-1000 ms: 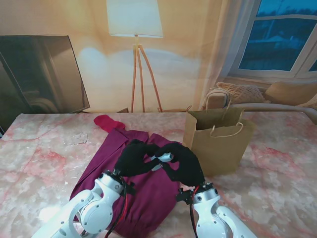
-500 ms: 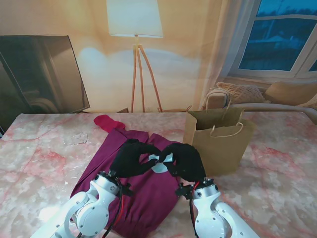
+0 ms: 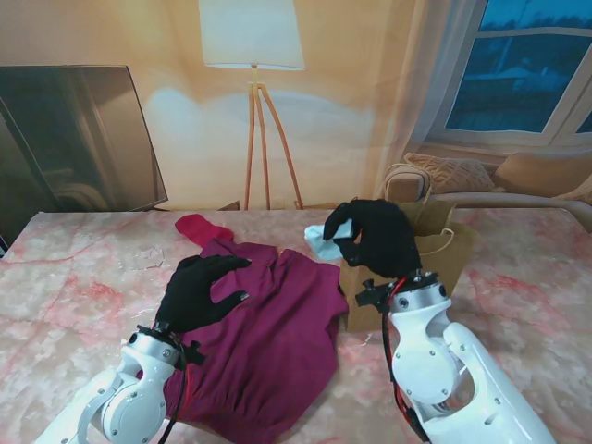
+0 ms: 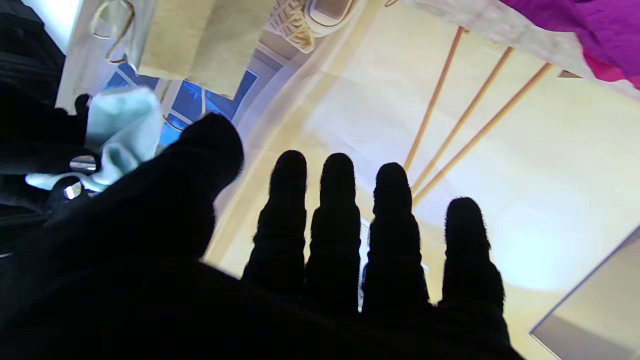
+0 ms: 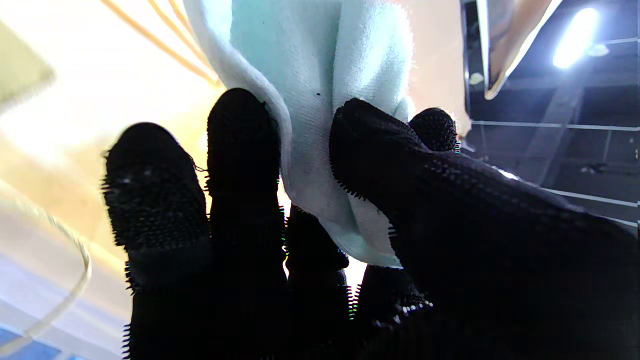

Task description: Fold the socks and the shorts into the kraft paper bag

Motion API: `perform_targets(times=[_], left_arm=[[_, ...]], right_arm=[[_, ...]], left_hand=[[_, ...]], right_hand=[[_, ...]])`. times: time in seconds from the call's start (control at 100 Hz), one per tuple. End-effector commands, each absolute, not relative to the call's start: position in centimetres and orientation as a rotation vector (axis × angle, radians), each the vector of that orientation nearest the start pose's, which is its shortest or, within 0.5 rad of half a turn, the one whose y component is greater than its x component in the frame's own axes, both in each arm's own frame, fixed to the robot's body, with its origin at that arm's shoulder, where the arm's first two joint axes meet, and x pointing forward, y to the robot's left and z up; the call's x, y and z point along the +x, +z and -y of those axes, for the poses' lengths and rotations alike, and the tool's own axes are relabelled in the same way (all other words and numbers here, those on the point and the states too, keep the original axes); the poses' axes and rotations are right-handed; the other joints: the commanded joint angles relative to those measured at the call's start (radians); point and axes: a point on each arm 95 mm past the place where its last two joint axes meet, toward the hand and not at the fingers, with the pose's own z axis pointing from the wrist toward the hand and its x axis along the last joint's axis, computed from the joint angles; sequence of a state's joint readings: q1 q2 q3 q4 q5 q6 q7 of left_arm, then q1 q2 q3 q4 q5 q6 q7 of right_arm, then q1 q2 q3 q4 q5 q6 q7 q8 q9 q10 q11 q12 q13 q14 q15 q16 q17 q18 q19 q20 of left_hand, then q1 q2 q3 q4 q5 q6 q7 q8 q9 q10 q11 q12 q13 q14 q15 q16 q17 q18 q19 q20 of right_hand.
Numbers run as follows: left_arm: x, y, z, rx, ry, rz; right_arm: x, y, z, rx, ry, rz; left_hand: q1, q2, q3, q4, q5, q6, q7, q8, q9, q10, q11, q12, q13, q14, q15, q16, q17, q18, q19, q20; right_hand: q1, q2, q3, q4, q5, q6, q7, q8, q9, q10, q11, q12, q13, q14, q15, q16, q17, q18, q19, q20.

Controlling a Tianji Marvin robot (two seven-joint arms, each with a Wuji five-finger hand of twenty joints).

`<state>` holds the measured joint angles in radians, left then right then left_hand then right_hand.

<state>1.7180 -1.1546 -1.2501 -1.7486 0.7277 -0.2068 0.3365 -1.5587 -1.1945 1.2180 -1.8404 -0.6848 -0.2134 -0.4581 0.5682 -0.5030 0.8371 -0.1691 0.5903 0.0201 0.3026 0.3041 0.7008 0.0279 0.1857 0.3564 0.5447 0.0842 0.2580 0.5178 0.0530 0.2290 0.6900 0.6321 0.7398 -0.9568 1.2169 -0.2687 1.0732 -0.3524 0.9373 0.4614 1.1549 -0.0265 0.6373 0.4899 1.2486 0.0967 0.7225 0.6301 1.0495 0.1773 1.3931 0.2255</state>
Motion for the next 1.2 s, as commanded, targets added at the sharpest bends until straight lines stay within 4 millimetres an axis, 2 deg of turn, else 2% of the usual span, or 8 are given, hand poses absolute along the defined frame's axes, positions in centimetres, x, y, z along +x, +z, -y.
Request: perform_targets(times=[0.0,0.16,0.33,0.67,0.98,1.01,1.1,1.19], left_arm=[[35.2,-28.9,2.2,-1.243,-2.04,-1.039],[35.1,-29.1,0.8,-1.258,-1.999,-1.02],[35.3,-29.3,-0.4,-1.277,-1.971,-1.015],[36.2,-29.7,-2.1,-1.29,-1.936,-1.0],[37.3,-30.6,-2.6,-1.311,-1.936,-1.0],[37.4,-30.6,-2.7,-1.313,-1.933,-1.0],[37.5,-30.7,-3.0,-1.316,-1.925,-1.004],[37.6,-30.7,-3.2,-1.32,-1.926,-0.998]], right_arm=[[38.7,-16.3,-4.1,0.895,2.285,-0.705],[40.6,-14.3,-2.3,0.886,2.217,-0.676],[42.8,-13.7,-0.4,0.923,2.136,-0.69],[45.4,-15.0,3.4,1.042,1.978,-0.791],[45.7,-16.7,4.8,1.159,1.897,-0.909],[45.7,-16.7,4.9,1.173,1.886,-0.924],[45.5,-16.8,5.2,1.206,1.846,-0.971],[45.4,-16.9,5.4,1.221,1.827,-0.993]], left_hand=[[-0.012,-0.005,-0.01,0.067,-0.006,-0.01,-0.013,-0.009,-0.037,0.008,-0.016,-0.011,-0.036,-0.026,-0.025,-0.011,-0.015,0.004,-0.016,-0.011],[-0.012,0.004,-0.015,0.071,-0.001,-0.012,-0.011,-0.008,-0.037,0.01,-0.017,-0.014,-0.034,-0.025,-0.027,-0.018,0.0,-0.002,-0.014,-0.008],[-0.008,0.017,-0.02,0.075,0.003,-0.013,-0.011,-0.008,-0.047,0.008,-0.03,-0.033,-0.03,-0.029,-0.068,-0.083,0.011,-0.061,-0.038,-0.022],[-0.007,0.032,-0.034,0.075,0.007,-0.021,-0.008,-0.007,-0.045,0.0,-0.031,-0.046,-0.031,-0.042,-0.064,-0.104,0.007,-0.04,-0.036,-0.029],[-0.007,0.039,-0.04,0.076,0.01,-0.024,-0.005,-0.006,-0.044,0.001,-0.03,-0.049,-0.033,-0.045,-0.059,-0.105,0.001,-0.037,-0.029,-0.023],[-0.007,0.039,-0.041,0.076,0.011,-0.025,-0.005,-0.006,-0.045,0.0,-0.03,-0.049,-0.032,-0.045,-0.059,-0.105,0.001,-0.036,-0.03,-0.023],[-0.005,0.04,-0.043,0.077,0.011,-0.025,-0.005,-0.006,-0.045,0.004,-0.03,-0.05,-0.033,-0.044,-0.059,-0.105,0.0,-0.034,-0.031,-0.023],[-0.003,0.038,-0.043,0.077,0.013,-0.024,-0.005,-0.005,-0.043,0.0,-0.03,-0.049,-0.031,-0.043,-0.057,-0.105,0.007,-0.036,-0.025,-0.018]], right_hand=[[0.03,-0.001,0.055,-0.008,0.026,-0.02,0.058,-0.007,0.063,-0.084,0.019,0.029,0.046,0.029,0.035,0.013,0.02,-0.054,0.057,0.033],[0.03,0.001,0.054,-0.008,0.026,-0.022,0.06,-0.006,0.063,-0.085,0.015,0.032,0.044,0.029,0.033,0.01,0.019,-0.053,0.054,0.03],[0.031,0.002,0.053,-0.007,0.027,-0.023,0.06,-0.005,0.064,-0.085,0.014,0.035,0.045,0.03,0.032,0.008,0.018,-0.049,0.052,0.029],[0.027,0.004,0.054,-0.007,0.016,-0.012,0.058,-0.009,0.066,-0.068,0.006,0.038,0.045,0.034,0.044,0.014,0.017,-0.055,0.051,0.033],[0.012,0.015,0.061,-0.011,-0.015,0.006,0.048,-0.022,0.063,-0.037,-0.001,0.036,0.046,0.039,0.05,0.018,0.02,-0.044,0.058,0.041],[0.002,0.02,0.06,-0.015,-0.03,0.011,0.045,-0.03,0.06,-0.031,-0.003,0.033,0.046,0.039,0.045,0.016,0.019,-0.04,0.057,0.041],[-0.07,0.006,0.037,-0.042,-0.111,0.036,0.08,-0.133,0.03,-0.006,-0.022,-0.006,0.033,0.05,-0.041,-0.001,0.007,-0.034,0.018,0.024],[-0.135,-0.004,-0.016,-0.067,-0.186,0.075,0.032,-0.178,-0.023,0.011,-0.06,-0.112,-0.025,0.059,-0.166,-0.048,-0.022,-0.024,-0.062,-0.018]])
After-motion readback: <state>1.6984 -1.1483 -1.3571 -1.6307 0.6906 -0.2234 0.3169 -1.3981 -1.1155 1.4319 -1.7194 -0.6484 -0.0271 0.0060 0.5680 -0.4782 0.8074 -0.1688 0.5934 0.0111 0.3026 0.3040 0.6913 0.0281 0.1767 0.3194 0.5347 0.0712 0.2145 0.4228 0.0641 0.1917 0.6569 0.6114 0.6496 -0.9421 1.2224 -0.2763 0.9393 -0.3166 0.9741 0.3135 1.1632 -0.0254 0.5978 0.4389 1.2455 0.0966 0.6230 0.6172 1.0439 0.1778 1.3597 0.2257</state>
